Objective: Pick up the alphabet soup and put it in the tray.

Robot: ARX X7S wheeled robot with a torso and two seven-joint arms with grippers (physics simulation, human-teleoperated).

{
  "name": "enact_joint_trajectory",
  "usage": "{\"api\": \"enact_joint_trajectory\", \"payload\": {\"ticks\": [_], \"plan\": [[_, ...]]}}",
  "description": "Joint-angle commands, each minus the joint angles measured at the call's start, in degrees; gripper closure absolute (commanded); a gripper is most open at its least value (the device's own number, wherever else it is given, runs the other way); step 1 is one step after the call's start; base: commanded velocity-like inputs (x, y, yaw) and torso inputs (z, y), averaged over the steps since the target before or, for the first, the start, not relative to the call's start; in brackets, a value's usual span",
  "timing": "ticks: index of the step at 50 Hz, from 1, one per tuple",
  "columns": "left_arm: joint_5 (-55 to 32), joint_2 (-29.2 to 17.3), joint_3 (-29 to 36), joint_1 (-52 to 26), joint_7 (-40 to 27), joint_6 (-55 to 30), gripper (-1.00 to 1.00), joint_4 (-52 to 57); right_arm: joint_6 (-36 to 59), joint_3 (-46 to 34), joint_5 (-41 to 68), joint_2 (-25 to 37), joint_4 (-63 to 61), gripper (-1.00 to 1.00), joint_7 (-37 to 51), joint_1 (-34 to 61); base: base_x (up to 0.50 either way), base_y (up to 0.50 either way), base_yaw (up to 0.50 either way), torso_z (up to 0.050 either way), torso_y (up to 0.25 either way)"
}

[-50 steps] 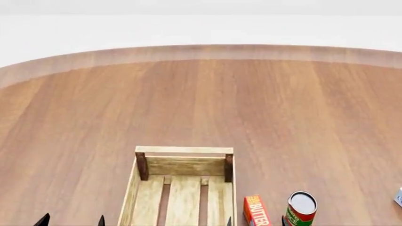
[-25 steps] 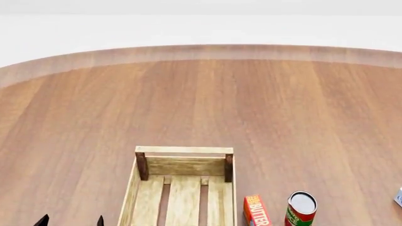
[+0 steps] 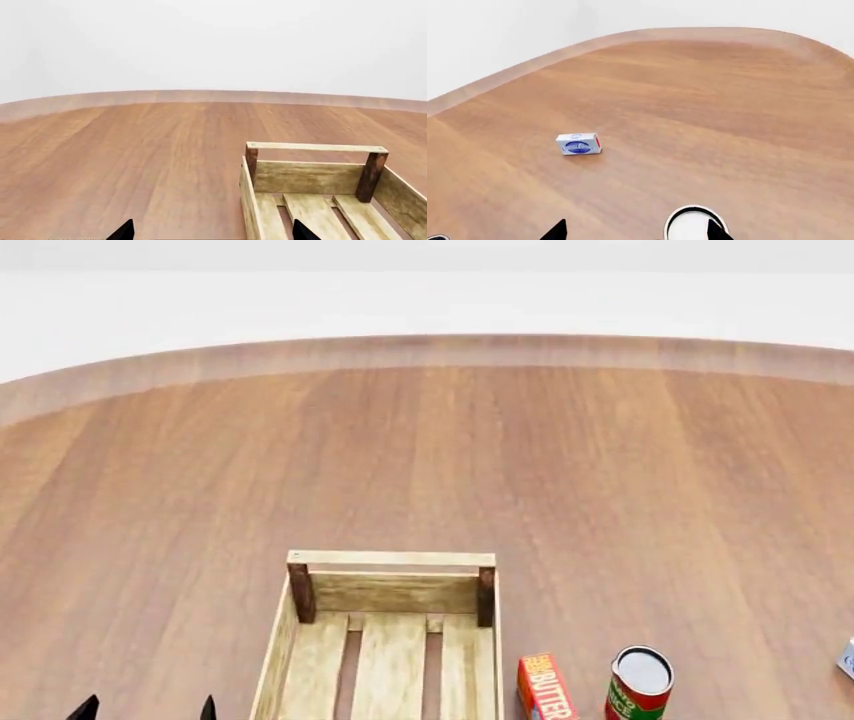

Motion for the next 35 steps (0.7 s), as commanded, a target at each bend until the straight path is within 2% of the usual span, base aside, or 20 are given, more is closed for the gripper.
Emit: {"api": "enact_joint_trajectory", "payload": {"ticks": [1, 19, 35], "plan": [[-0.60, -0.33, 0.33, -0.05, -0.47, -0.15, -1.00, -0.04, 0.07, 2.85, 3.76, 0.29, -3.37, -1.00, 6.53, -2.17, 0.00, 0.00, 0.00, 0.000, 0.000], [-0.85, -0.88, 1.11, -0.24, -1.09, 0.10, -1.00, -0.30, -4.72, 5.89, 9.05, 1.33, 5.10, -1.00, 5.14, -3.12, 0.00, 0.00, 0.00, 0.000, 0.000], [-1.00, -1.19, 1.85, -0.36, -1.60, 0.58, -1.00, -0.64, -3.90, 3.01, 8.64, 3.42, 12.90, -1.00, 5.23, 0.65, 0.00, 0.00, 0.00, 0.000, 0.000]]}}
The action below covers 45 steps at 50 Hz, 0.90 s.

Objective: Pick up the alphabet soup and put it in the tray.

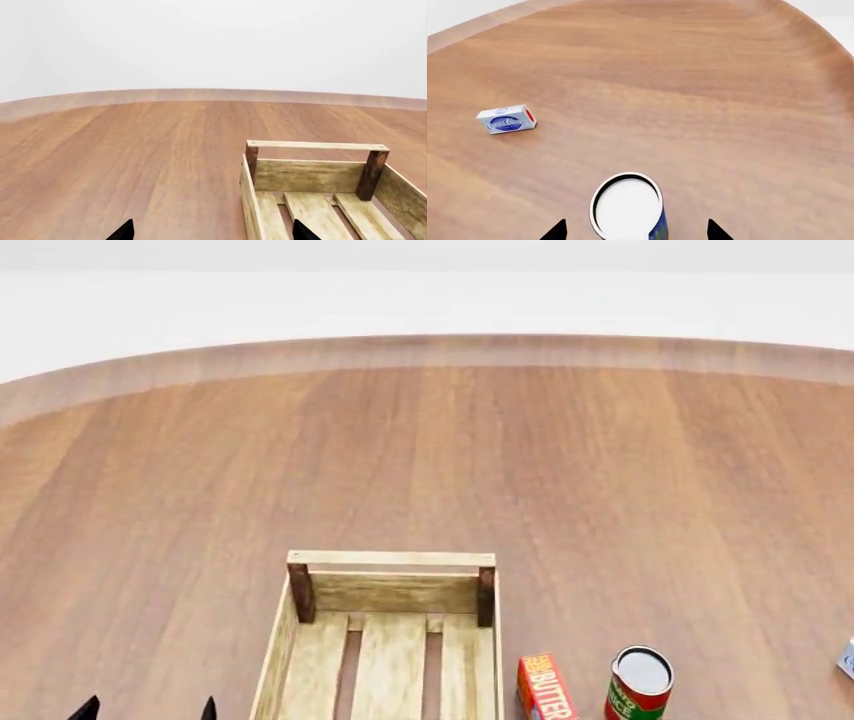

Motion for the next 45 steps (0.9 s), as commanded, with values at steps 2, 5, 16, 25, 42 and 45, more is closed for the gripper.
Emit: {"api": "enact_joint_trajectory", "payload": {"ticks": [2, 5, 16, 25, 42, 45], "plan": [[-0.17, -0.27, 0.52, -0.14, -0.37, 0.36, -1.00, -0.38, -0.24, -1.69, -0.13, 1.28, 4.95, -1.00, 0.36, 2.43, 0.00, 0.00, 0.00, 0.000, 0.000], [-0.23, -0.33, 0.67, -0.07, -0.45, 0.40, -1.00, -0.33, 0.01, -2.08, 0.02, 1.68, 5.59, -1.00, 0.32, 3.00, 0.00, 0.00, 0.00, 0.000, 0.000], [-0.60, -0.53, 1.11, -0.21, -0.70, 0.25, -1.00, -0.51, -0.15, -3.21, -0.25, 2.65, 9.01, -1.00, 0.07, 5.16, 0.00, 0.00, 0.00, 0.000, 0.000], [-0.96, -0.79, 1.35, -0.30, -0.94, 0.07, -1.00, -0.41, -0.97, -3.49, -0.27, 3.28, 13.88, -1.00, -0.70, 7.82, 0.00, 0.00, 0.00, 0.000, 0.000], [-1.22, -1.25, 1.92, -0.17, -1.44, 0.27, -1.00, -0.09, -2.62, -3.25, -0.59, 3.83, 17.25, -1.00, -0.43, 8.64, 0.00, 0.00, 0.00, 0.000, 0.000], [-1.24, -1.33, 2.03, -0.15, -1.53, 0.31, -1.00, -0.03, -3.01, -2.99, -0.48, 3.86, 17.66, -1.00, -0.42, 8.45, 0.00, 0.00, 0.00, 0.000, 0.000]]}}
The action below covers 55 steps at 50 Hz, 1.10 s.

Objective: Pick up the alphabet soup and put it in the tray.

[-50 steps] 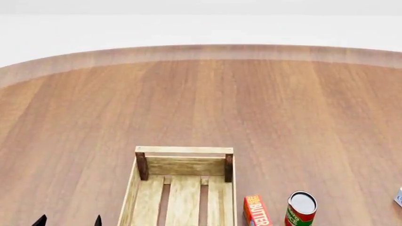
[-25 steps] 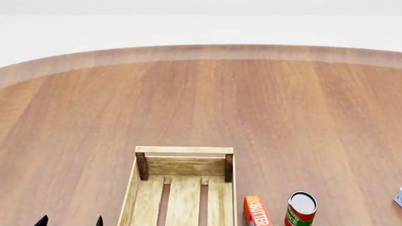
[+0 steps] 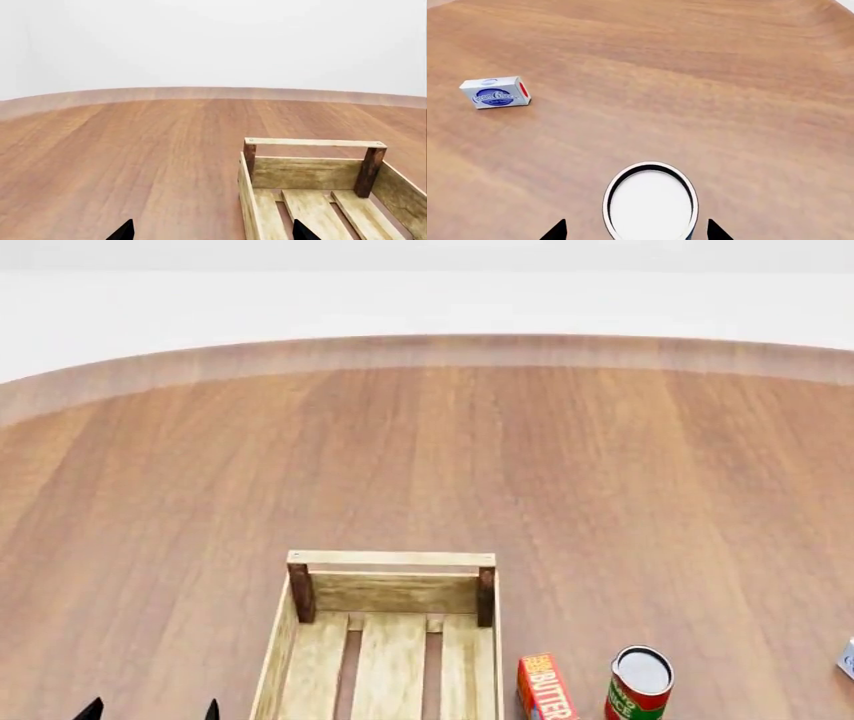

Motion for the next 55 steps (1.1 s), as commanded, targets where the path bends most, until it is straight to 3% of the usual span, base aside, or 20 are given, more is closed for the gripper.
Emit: {"api": "enact_joint_trajectory", "payload": {"ticks": [1, 49, 50, 55], "plan": [[-0.18, -0.32, 0.38, 0.05, -0.32, 0.14, -1.00, 0.17, -1.25, 0.47, 0.16, 0.26, 2.50, -1.00, 0.01, 0.34, 0.00, 0.00, 0.00, 0.000, 0.000], [-1.65, -1.26, 1.49, -0.20, -1.21, 0.67, -1.00, 0.05, -4.49, -0.21, -0.31, 1.62, 11.62, -1.00, -0.79, 3.74, 0.00, 0.00, 0.00, 0.000, 0.000], [-1.67, -1.28, 1.53, -0.23, -1.19, 0.71, -1.00, 0.03, -4.44, -0.28, -0.32, 1.71, 11.57, 1.00, -0.82, 3.76, 0.00, 0.00, 0.00, 0.000, 0.000], [-1.73, -1.39, 1.64, -0.20, -1.36, 0.77, -1.00, 0.15, -4.84, -0.38, -0.15, 1.60, 11.50, 1.00, -0.97, 3.65, 0.00, 0.00, 0.00, 0.000, 0.000]]}}
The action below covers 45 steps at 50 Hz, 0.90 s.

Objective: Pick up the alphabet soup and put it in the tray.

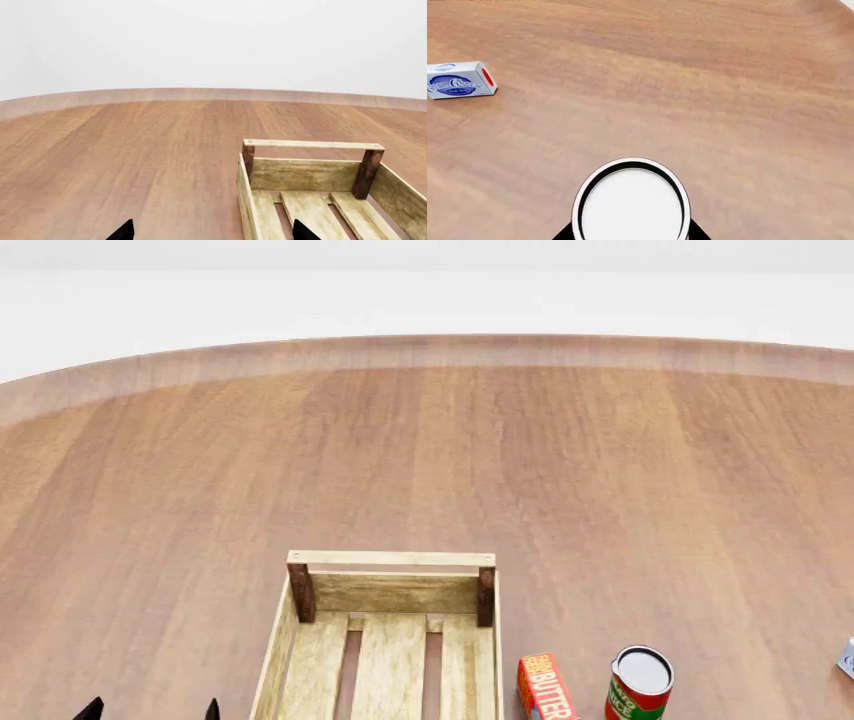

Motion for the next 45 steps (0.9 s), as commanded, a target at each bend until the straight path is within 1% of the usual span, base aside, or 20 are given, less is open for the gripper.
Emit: {"api": "enact_joint_trajectory", "payload": {"ticks": [1, 9, 23, 31, 45], "plan": [[-0.23, -0.23, 0.26, -0.06, -0.26, 0.16, -1.00, 0.00, -0.40, -0.22, 0.34, 0.04, 0.16, 1.00, -0.30, 0.08, 0.00, 0.00, 0.00, 0.000, 0.000], [-0.40, -0.42, 0.43, -0.05, -0.44, 0.22, -1.00, 0.12, -0.11, -0.55, 0.66, 0.17, -1.38, 1.00, -0.04, -0.45, 0.00, 0.00, 0.00, 0.000, 0.000], [-0.67, -0.65, 0.67, -0.13, -0.74, 0.35, -1.00, 0.01, 6.83, -5.07, 3.07, 1.56, -18.28, 1.00, 1.98, -2.53, 0.00, 0.00, 0.00, 0.000, 0.001], [-0.86, -0.74, 0.88, -0.21, -0.87, 0.35, -1.00, -0.09, 11.38, -7.93, 5.45, 2.58, -26.60, 1.00, 3.15, -1.20, 0.00, 0.00, 0.00, 0.000, 0.000], [-1.15, -0.99, 1.18, -0.22, -1.15, 0.43, -1.00, -0.04, 16.01, -13.18, 7.50, 3.76, -33.47, 1.00, 2.94, 2.71, 0.00, 0.00, 0.00, 0.000, 0.001]]}}
